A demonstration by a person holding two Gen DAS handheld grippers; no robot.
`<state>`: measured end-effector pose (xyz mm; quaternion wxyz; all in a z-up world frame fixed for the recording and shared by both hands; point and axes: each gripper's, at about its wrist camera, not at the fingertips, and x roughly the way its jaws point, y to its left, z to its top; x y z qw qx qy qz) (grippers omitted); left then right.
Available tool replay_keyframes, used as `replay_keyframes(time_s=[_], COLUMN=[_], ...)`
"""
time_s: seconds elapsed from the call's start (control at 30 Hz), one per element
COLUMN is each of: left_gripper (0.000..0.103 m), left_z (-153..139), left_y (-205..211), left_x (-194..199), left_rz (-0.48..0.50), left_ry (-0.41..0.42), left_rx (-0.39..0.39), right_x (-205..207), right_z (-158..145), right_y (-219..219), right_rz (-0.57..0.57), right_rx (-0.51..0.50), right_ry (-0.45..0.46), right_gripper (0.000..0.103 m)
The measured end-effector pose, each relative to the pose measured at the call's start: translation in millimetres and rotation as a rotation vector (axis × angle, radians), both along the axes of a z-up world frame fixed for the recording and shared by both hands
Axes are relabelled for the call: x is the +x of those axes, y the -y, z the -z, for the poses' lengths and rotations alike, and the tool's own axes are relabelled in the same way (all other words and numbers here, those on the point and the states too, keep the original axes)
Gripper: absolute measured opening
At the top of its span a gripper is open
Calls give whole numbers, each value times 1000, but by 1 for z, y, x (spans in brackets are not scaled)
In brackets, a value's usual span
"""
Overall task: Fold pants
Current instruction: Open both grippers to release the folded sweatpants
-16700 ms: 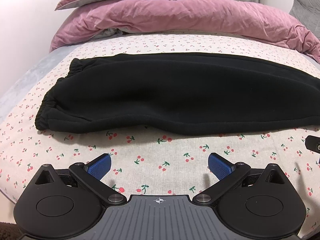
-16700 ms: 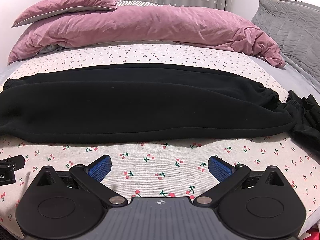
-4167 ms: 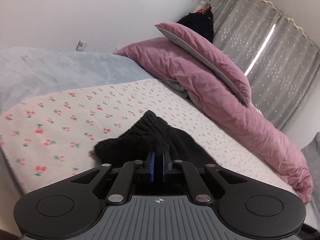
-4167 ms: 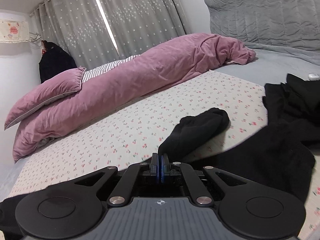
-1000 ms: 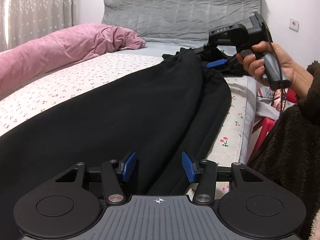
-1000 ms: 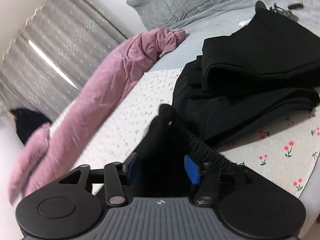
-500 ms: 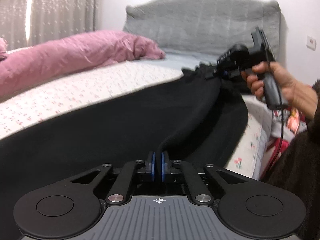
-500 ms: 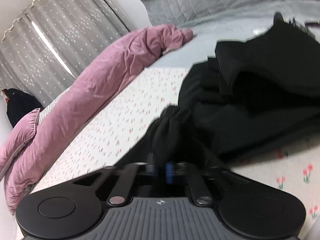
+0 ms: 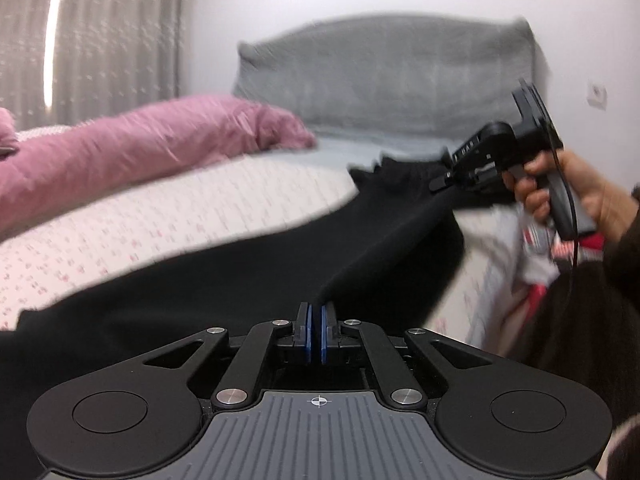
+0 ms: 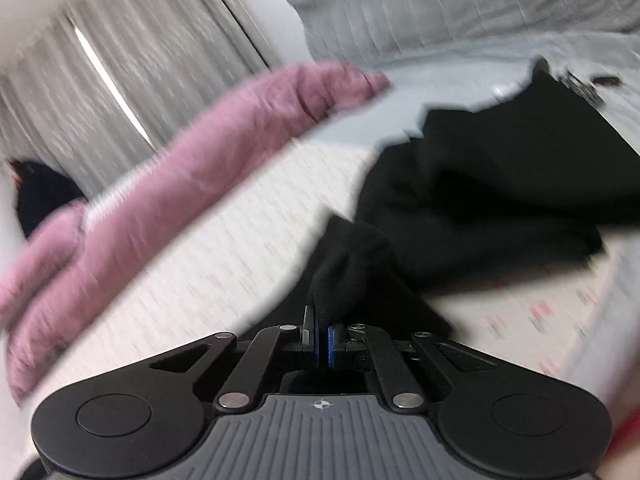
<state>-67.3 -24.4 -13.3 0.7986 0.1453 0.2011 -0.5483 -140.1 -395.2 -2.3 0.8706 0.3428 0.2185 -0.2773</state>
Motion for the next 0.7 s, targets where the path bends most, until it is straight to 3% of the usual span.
replay_keyframes(time_s=[0.1,0.23,0.33,0.37,0.43,0.53,0.63,0.7], left_gripper=[2,2,4,10,13,22,44,46], left_z=[13,21,23,23,20,10,2,1], left_y=[5,9,9,7,0,-16,-26,-29], left_x=[-2,-4,-1,0,2,9,22,32], left_rz=[23,32,36,35,58,72,30,-18], left_ry=[-13,-12,-25,-32,-44,-99,-145,-167], left_rx=[65,114,124,110,70,-6,-64,-73], right_x=[-3,-7,-11,-16,-28,-35,-33,-34], right_z=[20,27,24,21,16,21,33,42], right_y=[1,1,1,1,1,10,20,28], right_rz=[20,23,32,58,116,154,141,126], right_rx=[52,76,60,45,7,53,163,248], right_ry=[-78,-79,-37,-17,26,68,79,92], right_gripper=[4,5,25,43,66,68,68,68])
